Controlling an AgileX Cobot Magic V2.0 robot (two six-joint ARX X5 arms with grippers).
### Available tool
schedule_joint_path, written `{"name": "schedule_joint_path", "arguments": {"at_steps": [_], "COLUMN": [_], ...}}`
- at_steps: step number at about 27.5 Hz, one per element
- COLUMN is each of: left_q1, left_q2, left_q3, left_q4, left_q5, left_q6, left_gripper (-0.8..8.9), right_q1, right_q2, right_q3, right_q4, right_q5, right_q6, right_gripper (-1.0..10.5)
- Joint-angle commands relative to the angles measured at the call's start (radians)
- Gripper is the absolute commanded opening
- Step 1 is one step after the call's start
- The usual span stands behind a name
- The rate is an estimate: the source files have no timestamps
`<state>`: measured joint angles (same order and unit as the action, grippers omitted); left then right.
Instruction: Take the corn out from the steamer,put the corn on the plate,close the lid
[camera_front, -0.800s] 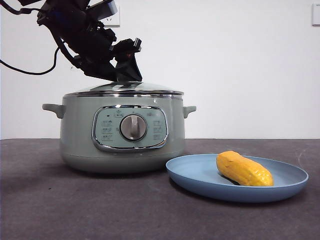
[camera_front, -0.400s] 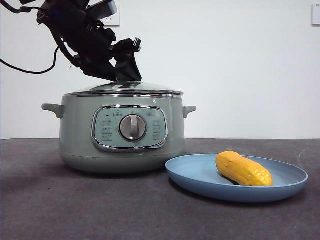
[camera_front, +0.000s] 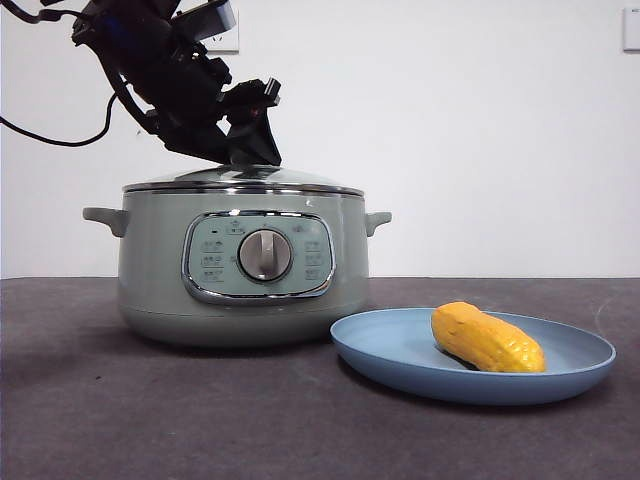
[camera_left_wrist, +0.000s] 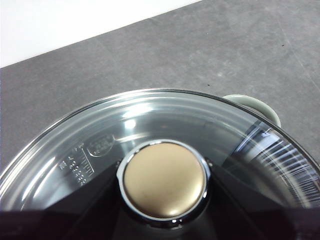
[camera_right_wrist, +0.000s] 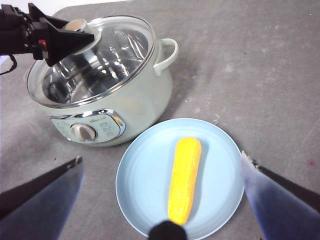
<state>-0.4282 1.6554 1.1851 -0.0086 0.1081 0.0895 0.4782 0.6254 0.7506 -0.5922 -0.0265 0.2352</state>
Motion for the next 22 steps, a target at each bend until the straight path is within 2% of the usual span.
{"name": "schedule_joint_path", "arguments": {"at_steps": [1, 5, 6, 8, 10, 11, 18, 22], "left_q1": [-0.002, -0.002, -0.002, -0.002, -0.002, -0.002, -0.002, -0.002], "left_q2": [0.026, 0.026, 0.026, 0.026, 0.026, 0.026, -0.016, -0.058], "left_q3": [-0.036, -0.036, -0.036, -0.036, -0.036, -0.036, -0.029, 0.018], "left_q4": [-0.072, -0.066, -0.067, -0.066, -0.061, -0.059, -0.064, -0.172], "left_q5": [-0.001, 0.002, 0.002, 0.002, 0.002, 0.001, -0.002, -0.001], "left_q6": [0.019, 0.016, 0.016, 0.015, 0.014, 0.014, 0.014, 0.014], "left_gripper": [-0.09, 0.12, 0.66, 2.92, 5.58, 5.99, 5.98, 5.98], "right_q1": [0.003, 0.003, 0.003, 0.003, 0.003, 0.003, 0.003, 0.003], "right_q2": [-0.002, -0.002, -0.002, -0.002, -0.002, -0.002, -0.002, -0.002], "right_q3": [-0.009, -0.009, -0.009, -0.009, -0.009, -0.009, -0.009, -0.009], "right_q4": [0.004, 0.004, 0.004, 0.003, -0.001, -0.003, -0.016, -0.017], "right_q5": [0.000, 0.000, 0.000, 0.000, -0.001, 0.000, -0.001, -0.001], "right_q6": [-0.010, -0.016, -0.016, -0.016, -0.016, -0.016, -0.019, -0.020], "right_gripper": [6.0, 6.0, 6.0, 6.0, 6.0, 6.0, 6.0, 6.0]}}
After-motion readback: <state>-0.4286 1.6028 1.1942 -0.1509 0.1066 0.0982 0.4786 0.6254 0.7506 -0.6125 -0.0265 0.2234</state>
